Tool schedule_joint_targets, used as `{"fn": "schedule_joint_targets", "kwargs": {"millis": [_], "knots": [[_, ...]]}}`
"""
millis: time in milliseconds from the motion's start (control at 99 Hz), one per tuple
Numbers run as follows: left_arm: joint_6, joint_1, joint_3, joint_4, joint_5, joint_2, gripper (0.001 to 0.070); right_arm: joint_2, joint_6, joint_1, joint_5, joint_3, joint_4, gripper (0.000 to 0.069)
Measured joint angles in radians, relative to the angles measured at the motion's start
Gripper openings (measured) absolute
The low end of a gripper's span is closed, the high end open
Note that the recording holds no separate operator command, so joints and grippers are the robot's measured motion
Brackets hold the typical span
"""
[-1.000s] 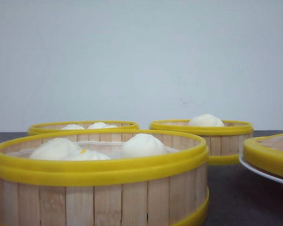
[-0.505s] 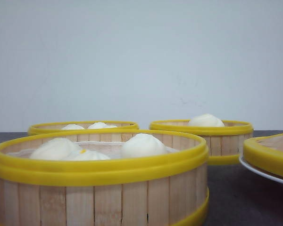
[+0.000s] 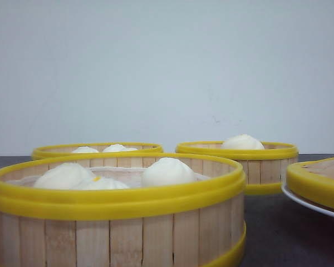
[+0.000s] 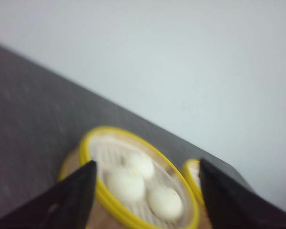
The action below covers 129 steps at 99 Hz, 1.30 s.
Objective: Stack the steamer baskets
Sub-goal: 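Move the left gripper toward the steamer basket with three buns, then lower the left gripper and grasp the rim of the nearby steamer basket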
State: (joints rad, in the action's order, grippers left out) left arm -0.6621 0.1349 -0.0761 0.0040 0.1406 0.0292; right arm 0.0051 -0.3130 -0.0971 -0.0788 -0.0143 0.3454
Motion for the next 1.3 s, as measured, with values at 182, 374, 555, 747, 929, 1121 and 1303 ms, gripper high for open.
{"fn": "schedule_joint_targets", "kwargs": {"millis": [182,374,555,747,929,1121,1303], "knots": [[0.071,-0.010,-0.248,-0.163,-0.068,0.243,0.0360,0.000,-0.159,0.000,-0.019,0.000,-0.064,0.0010],[0.205,-0.032,-0.639,-0.322,-0.060,0.747,0.0469,0.000,-0.209,0.000,-0.114,0.000,-0.179,0.0010],[0.308,-0.027,-1.048,-0.644,-0.056,1.248,0.0654,0.000,-0.219,0.000,-0.190,0.000,-0.255,0.0010],[0.411,-0.026,-1.401,-0.967,-0.047,1.557,0.0597,0.000,-0.219,0.000,-0.237,0.000,-0.259,0.0010],[0.441,-0.023,-1.558,-1.128,-0.047,1.731,0.0522,0.000,-0.219,0.000,-0.239,0.000,-0.259,0.0010],[0.454,0.008,-1.558,-1.180,-0.047,1.852,0.0513,0.000,-0.219,0.000,-0.239,0.000,-0.259,0.0010],[0.460,0.024,-1.558,-1.138,-0.047,1.886,0.0512,0.000,-0.219,0.000,-0.239,0.000,-0.259,0.0010]]}}
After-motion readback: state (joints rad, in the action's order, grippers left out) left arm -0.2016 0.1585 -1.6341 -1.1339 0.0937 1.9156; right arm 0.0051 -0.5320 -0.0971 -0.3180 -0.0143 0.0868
